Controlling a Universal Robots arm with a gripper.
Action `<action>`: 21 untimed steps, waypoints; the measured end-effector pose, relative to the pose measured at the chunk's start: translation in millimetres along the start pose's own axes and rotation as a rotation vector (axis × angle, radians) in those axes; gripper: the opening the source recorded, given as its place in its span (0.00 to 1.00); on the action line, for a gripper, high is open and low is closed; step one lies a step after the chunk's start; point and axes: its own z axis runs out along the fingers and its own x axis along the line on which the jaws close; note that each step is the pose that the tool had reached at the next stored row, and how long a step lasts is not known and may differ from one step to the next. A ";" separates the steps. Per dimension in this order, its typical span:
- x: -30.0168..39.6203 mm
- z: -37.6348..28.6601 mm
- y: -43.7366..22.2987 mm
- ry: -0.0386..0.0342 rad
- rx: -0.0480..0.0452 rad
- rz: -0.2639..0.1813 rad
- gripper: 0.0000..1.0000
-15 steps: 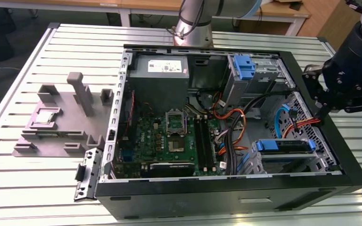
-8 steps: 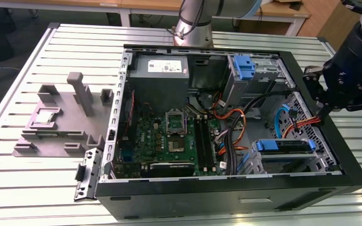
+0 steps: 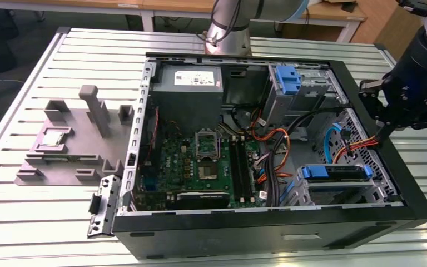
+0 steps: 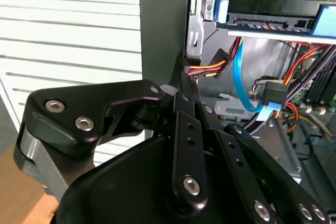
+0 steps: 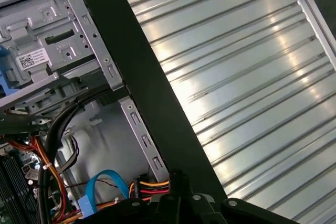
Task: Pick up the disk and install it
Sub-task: 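Insert the first disk wire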
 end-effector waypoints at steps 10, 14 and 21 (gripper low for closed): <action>0.1 0.1 0.0 -0.0396 0.0438 -0.065 0.10; 2.6 0.2 0.9 -0.0465 0.0556 -0.078 0.10; 9.7 -0.8 0.0 -0.0595 0.0515 -0.084 0.10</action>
